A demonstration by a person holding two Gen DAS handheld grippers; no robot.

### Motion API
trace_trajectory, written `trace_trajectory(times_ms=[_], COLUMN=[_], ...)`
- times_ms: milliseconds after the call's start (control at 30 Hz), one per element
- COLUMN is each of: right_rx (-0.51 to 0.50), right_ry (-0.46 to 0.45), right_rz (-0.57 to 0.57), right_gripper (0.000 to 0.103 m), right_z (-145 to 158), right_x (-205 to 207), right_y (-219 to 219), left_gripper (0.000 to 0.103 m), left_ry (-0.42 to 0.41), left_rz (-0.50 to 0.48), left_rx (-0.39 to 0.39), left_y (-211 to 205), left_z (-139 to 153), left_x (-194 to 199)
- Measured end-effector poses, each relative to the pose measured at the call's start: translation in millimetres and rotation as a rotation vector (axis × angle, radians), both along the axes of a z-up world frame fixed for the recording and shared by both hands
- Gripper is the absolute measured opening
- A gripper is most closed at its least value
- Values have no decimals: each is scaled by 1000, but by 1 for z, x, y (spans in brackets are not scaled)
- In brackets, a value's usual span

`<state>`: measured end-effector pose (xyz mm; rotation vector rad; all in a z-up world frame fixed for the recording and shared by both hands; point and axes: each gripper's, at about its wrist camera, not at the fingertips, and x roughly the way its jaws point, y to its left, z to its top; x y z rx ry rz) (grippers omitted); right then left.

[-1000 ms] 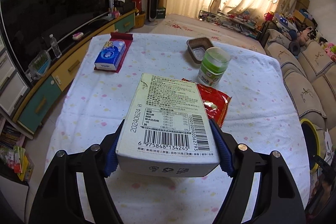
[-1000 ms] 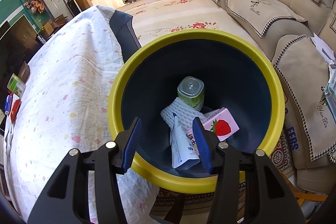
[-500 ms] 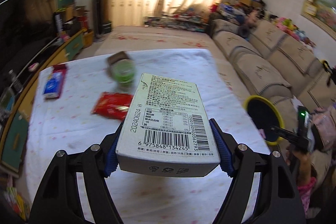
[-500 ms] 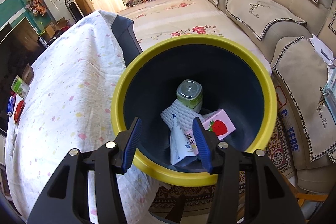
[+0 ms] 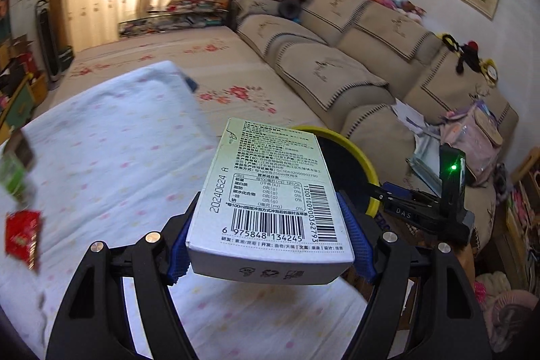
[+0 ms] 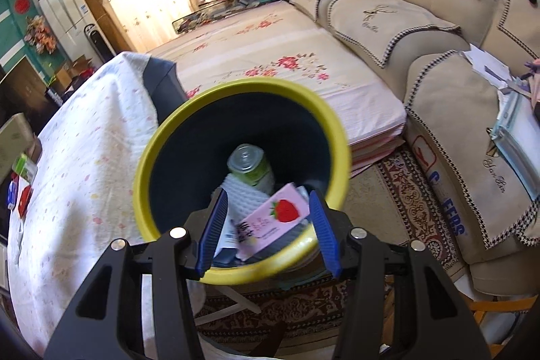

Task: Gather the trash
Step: 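Carry the white box over the bin and open the left gripper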

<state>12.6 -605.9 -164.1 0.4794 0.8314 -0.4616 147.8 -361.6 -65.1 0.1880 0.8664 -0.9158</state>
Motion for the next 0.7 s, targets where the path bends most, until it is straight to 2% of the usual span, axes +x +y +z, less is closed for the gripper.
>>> trace_trajectory(times_ms=[167,267,467,533,600,700], right_rx=[11,20,33,34,34,31], right_ry=[-4,-4,5,4,2,0], right_rz=[-30,-48,-73,-75,-72,-65], right_gripper=[48,48,48,48,49,52], right_z=[-4,-6,-11,-11,-11,-10], right_x=[-15,-22,-31,-32,-33,-32], right_y=[-16,-23,-33,-33,-32,-29], left_gripper=[74,74,74,76,83,88], left_ry=[36,71,79,83,74,27], left_rz=[-64,-92,-112,-106,-90,-75], left_rx=[53,80,132,131,114,72], left_y=[-74,-108,-162,-164,-163,-138], left_z=[-35,-61,-99,-104,-102,-84], left_x=[15,27,34,36,39,37])
